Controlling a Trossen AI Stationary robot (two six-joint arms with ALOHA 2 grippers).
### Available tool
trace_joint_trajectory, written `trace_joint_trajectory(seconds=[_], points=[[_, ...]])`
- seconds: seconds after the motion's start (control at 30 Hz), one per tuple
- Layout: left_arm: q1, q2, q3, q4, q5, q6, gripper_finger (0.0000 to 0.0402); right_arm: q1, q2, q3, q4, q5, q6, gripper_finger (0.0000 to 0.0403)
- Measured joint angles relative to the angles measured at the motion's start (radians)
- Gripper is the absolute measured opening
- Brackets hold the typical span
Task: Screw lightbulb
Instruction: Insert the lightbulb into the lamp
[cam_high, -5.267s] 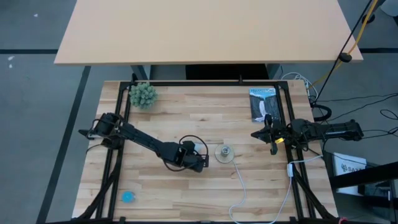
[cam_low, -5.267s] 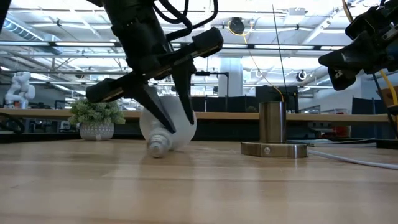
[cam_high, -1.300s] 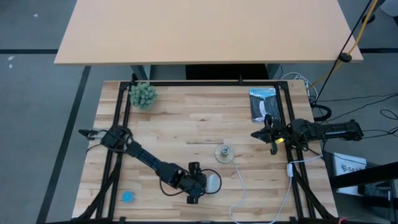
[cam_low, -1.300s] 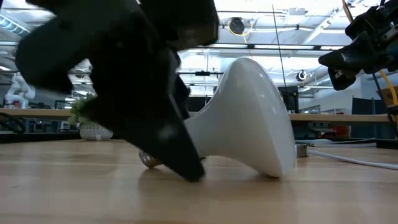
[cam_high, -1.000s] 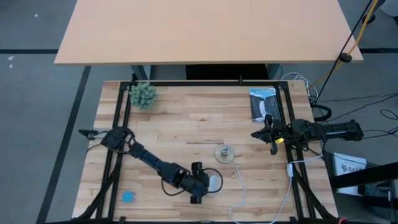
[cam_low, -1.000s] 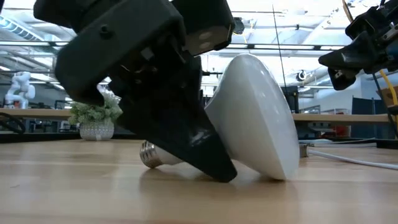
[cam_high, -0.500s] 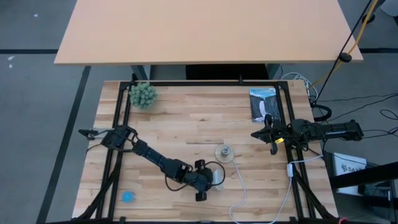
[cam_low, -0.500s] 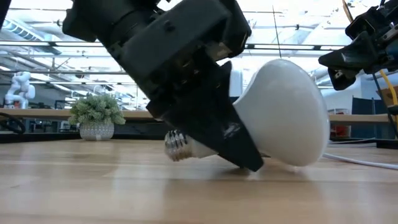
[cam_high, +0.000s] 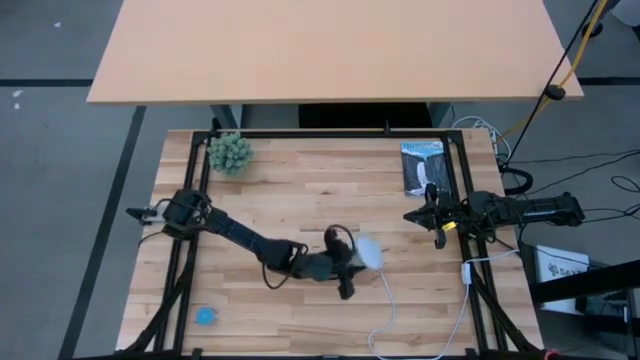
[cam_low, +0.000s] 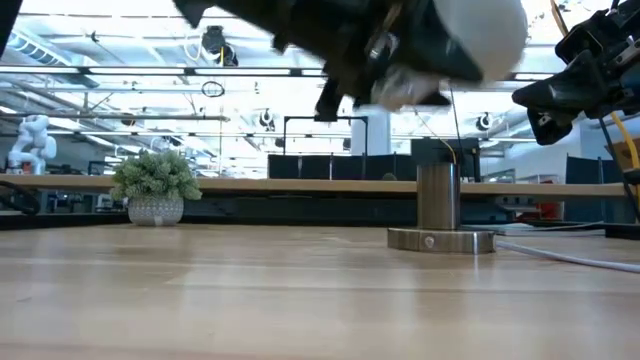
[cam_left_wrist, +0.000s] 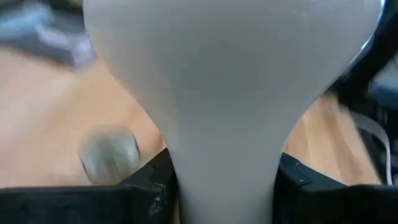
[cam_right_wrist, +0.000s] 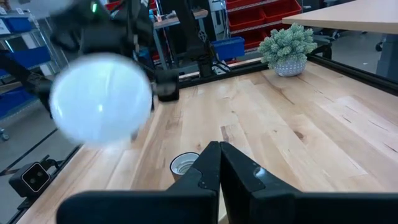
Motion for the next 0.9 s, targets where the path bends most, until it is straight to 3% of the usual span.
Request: trace_joint_trajectory(seconds=[0.17, 0.43, 0.9], points=[[0.024, -0.044, 0.001, 0.068, -0.069, 0.127, 0.0152, 0.000, 0.000, 0.000, -0.001, 0.000, 0.000, 0.0000], [0.081, -0.046, 0.000, 0.095, -0.005, 0.139, 0.0161, 0.000, -0.001, 0.000, 0.000, 0.000, 0.000, 0.0000], [0.080, -0.046, 0.000, 0.084, 0.002, 0.195, 0.0157, 0.000, -0.001, 0.000, 0.000, 0.000, 0.000, 0.0000]])
